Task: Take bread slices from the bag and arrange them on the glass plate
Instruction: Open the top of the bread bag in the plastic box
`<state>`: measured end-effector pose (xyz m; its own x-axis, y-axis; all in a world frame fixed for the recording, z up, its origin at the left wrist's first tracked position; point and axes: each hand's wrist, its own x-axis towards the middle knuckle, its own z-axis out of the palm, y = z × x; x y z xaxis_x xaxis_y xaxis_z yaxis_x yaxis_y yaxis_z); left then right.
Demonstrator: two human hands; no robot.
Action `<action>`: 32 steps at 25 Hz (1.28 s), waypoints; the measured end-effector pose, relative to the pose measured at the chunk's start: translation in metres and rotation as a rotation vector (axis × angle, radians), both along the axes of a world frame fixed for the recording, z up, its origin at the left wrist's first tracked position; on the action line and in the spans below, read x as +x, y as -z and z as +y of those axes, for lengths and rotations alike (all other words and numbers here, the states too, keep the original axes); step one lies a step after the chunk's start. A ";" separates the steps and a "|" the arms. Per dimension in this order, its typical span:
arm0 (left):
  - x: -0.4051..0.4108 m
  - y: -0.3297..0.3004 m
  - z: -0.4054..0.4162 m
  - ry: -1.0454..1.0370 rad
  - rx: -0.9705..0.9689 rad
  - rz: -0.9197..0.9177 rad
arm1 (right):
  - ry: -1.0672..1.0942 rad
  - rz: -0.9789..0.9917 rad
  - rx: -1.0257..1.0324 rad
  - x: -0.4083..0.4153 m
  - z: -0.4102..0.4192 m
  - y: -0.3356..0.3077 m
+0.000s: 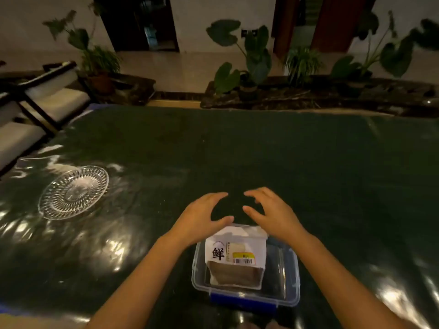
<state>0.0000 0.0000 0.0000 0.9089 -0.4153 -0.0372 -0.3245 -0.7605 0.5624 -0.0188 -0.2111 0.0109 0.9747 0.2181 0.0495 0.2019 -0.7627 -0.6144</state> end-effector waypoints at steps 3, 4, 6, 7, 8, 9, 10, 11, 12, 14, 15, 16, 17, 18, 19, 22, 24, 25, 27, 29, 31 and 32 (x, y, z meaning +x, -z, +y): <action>-0.012 0.015 0.001 0.030 0.005 0.142 | -0.104 0.225 0.024 -0.017 -0.003 0.019; -0.016 0.023 0.002 0.050 -0.007 0.153 | -0.131 0.243 0.005 -0.024 -0.005 0.026; -0.020 0.030 -0.001 0.060 -0.067 0.152 | -0.115 0.215 0.027 -0.030 -0.006 0.036; -0.021 0.032 -0.001 0.039 -0.098 0.156 | -0.085 0.208 0.064 -0.031 -0.006 0.037; -0.020 0.036 0.000 0.018 -0.125 0.140 | -0.064 0.196 0.095 -0.031 -0.006 0.038; -0.021 0.038 0.001 -0.009 -0.141 0.133 | -0.049 0.196 0.112 -0.032 -0.006 0.039; -0.023 0.040 0.002 -0.027 -0.159 0.112 | -0.037 0.189 0.125 -0.032 -0.006 0.040; -0.024 0.041 0.004 -0.032 -0.177 0.102 | -0.031 0.189 0.140 -0.033 -0.006 0.042; -0.025 0.043 0.005 -0.031 -0.195 0.093 | -0.026 0.185 0.152 -0.033 -0.006 0.043; -0.026 0.044 0.008 -0.038 -0.216 0.079 | -0.003 0.174 0.153 -0.034 -0.004 0.045; -0.026 0.044 0.009 -0.043 -0.219 0.070 | 0.013 0.156 0.134 -0.035 -0.002 0.047; -0.026 0.044 0.009 -0.046 -0.223 0.063 | 0.028 0.121 0.087 -0.037 0.000 0.047; -0.025 0.044 0.009 -0.042 -0.225 0.053 | 0.040 0.048 0.015 -0.039 0.002 0.049; -0.025 0.044 0.009 -0.036 -0.219 0.039 | 0.043 -0.023 -0.065 -0.041 0.003 0.049; -0.025 0.044 0.010 -0.029 -0.206 0.016 | 0.041 -0.078 -0.127 -0.043 0.003 0.050; -0.025 0.045 0.017 -0.077 -0.163 -0.087 | 0.076 -0.107 -0.178 -0.045 0.000 0.049; -0.025 0.044 0.027 -0.144 -0.201 -0.121 | 0.116 -0.110 -0.155 -0.044 -0.002 0.049; -0.024 0.043 0.031 -0.164 -0.240 -0.105 | 0.131 -0.094 -0.122 -0.043 -0.003 0.050; -0.023 0.040 0.034 -0.174 -0.316 -0.040 | 0.134 -0.032 -0.047 -0.040 -0.003 0.050; -0.022 0.037 0.030 -0.233 -0.396 0.048 | 0.115 0.030 -0.011 -0.037 -0.002 0.050; -0.020 0.035 0.023 -0.282 -0.439 0.129 | 0.099 0.075 0.003 -0.035 -0.002 0.049; -0.018 0.034 0.021 -0.259 -0.426 0.127 | 0.091 0.095 0.010 -0.034 -0.002 0.048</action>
<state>-0.0180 0.0208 -0.0344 0.9833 -0.1793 -0.0305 -0.0647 -0.5014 0.8628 -0.0526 -0.2135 -0.0373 0.9908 0.1285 -0.0423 0.0726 -0.7688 -0.6353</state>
